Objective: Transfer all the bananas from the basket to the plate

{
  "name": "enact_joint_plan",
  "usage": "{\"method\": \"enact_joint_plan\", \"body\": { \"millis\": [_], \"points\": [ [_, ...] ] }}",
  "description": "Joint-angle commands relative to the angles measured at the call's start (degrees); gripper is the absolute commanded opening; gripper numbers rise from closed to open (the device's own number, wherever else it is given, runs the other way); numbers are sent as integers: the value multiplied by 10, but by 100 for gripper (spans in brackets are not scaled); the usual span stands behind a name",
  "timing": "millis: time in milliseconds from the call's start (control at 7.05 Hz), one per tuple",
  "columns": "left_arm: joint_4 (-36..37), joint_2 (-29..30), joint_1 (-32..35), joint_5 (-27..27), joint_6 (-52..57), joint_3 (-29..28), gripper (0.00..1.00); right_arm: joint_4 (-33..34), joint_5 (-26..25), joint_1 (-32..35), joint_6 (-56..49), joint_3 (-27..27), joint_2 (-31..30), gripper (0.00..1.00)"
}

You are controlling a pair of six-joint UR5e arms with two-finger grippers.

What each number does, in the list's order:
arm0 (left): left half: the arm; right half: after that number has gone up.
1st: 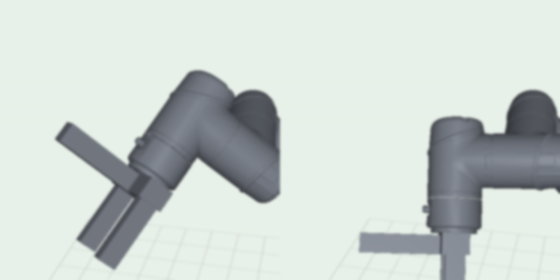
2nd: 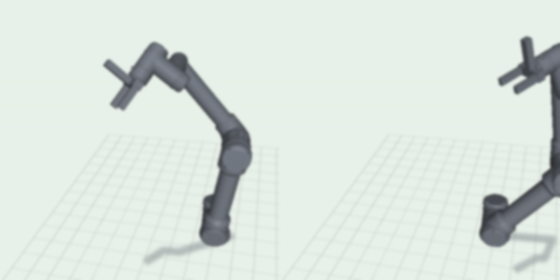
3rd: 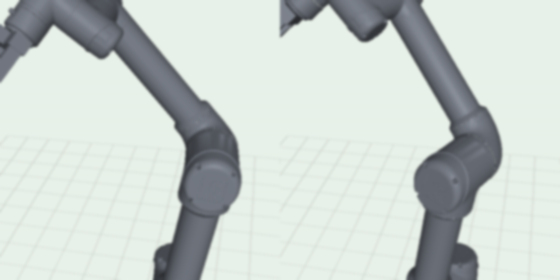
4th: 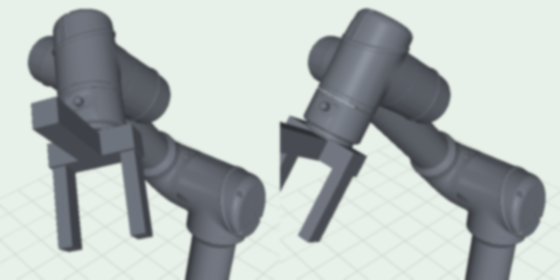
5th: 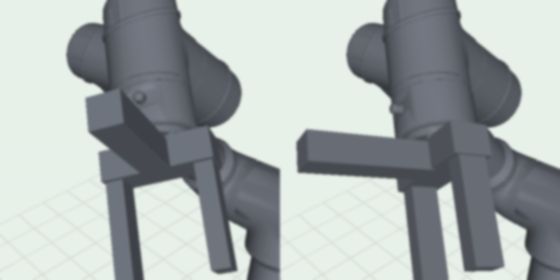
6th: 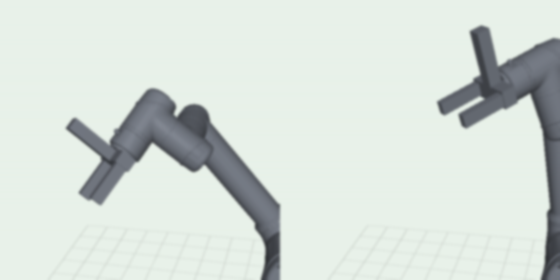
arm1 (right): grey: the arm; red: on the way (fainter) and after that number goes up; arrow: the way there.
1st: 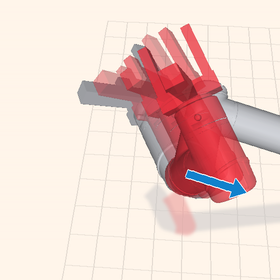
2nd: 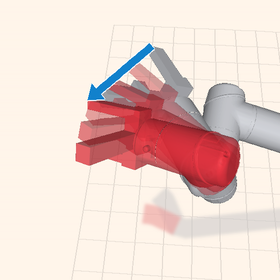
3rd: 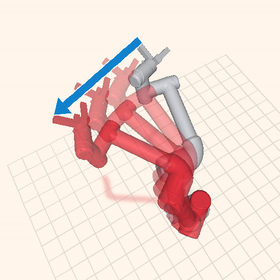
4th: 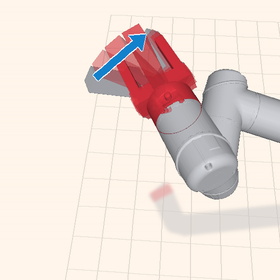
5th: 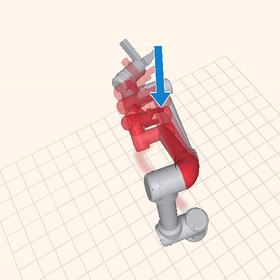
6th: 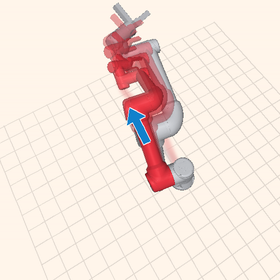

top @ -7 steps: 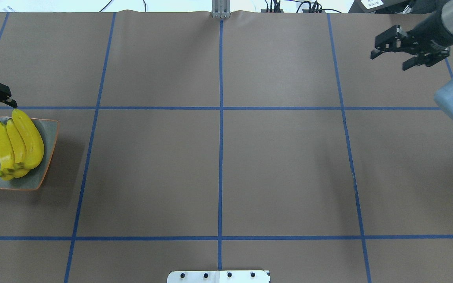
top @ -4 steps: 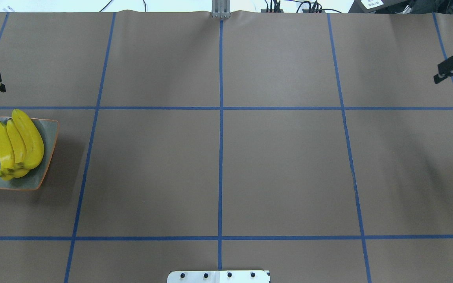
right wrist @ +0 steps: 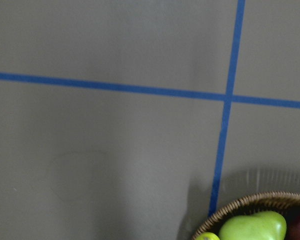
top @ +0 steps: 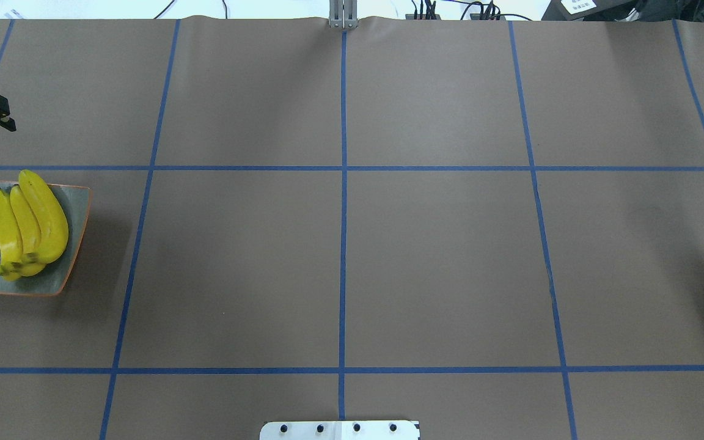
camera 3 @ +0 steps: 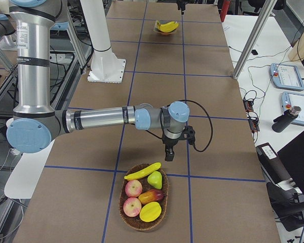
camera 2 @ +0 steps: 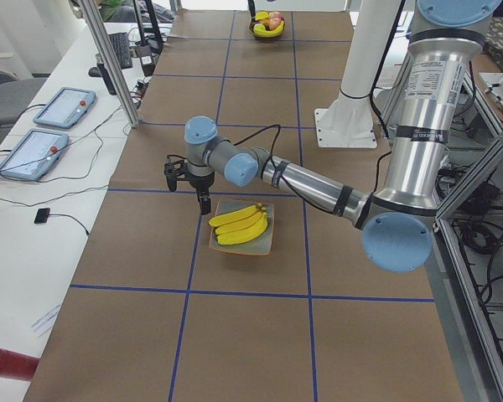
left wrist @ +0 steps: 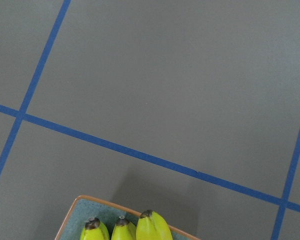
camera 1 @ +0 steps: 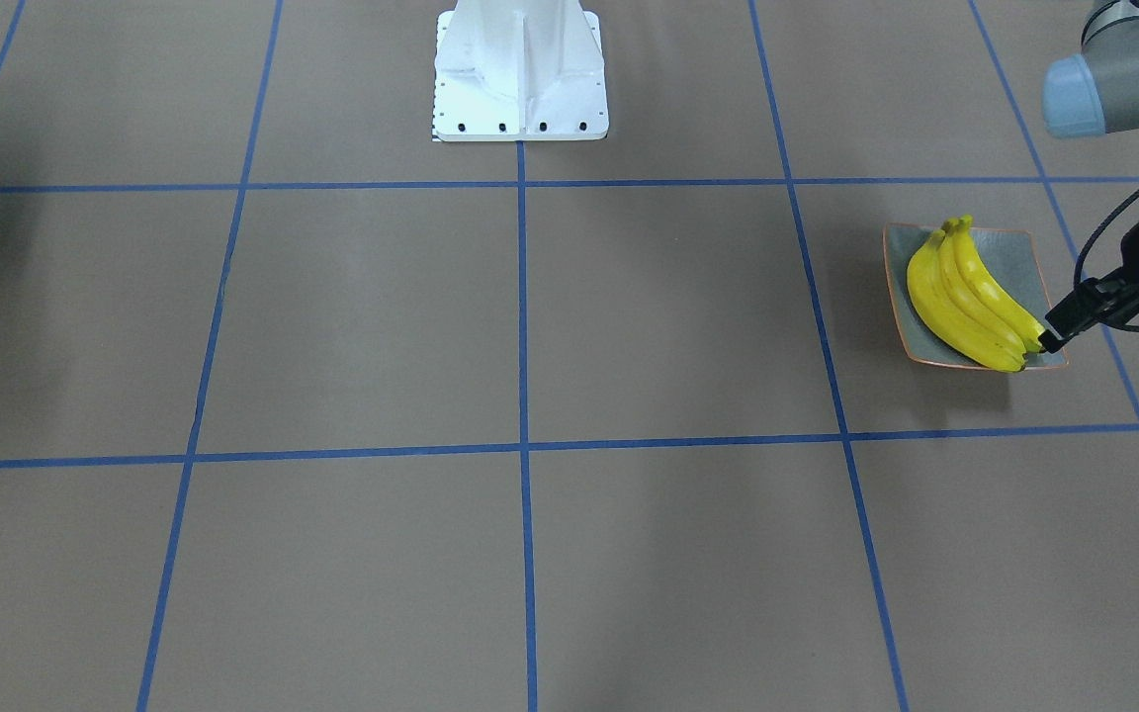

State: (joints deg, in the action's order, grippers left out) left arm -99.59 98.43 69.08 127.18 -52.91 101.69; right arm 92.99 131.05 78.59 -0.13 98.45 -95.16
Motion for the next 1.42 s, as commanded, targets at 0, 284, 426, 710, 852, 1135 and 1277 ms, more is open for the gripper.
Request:
{"method": "enact_joint_plan", "body": {
  "millis": [0,284,426,710,852,1135,1277],
  "points": [
    [0,9,-2,0,-4,-3,100,-12,9,0,-42,-35,-23,99],
    [0,15,-4,0,-4,-4,100,-12,17,-4,-72,-52,-30,95],
    [0,19,-4,0,-4,-5,100,-12,34,-7,-93,-62,-31,95],
    [0,38,-5,-1,-3,-24,100,-12,52,-16,-111,-77,-32,91],
    [0,39,-5,-1,-3,-24,100,-12,62,-20,-116,-84,-32,88],
    [0,43,-5,-1,-3,-24,100,-12,64,-25,-131,-99,-32,77],
    [0,44,-5,-1,-3,-24,100,-12,64,-27,-132,-102,-32,74]
  ]
}}
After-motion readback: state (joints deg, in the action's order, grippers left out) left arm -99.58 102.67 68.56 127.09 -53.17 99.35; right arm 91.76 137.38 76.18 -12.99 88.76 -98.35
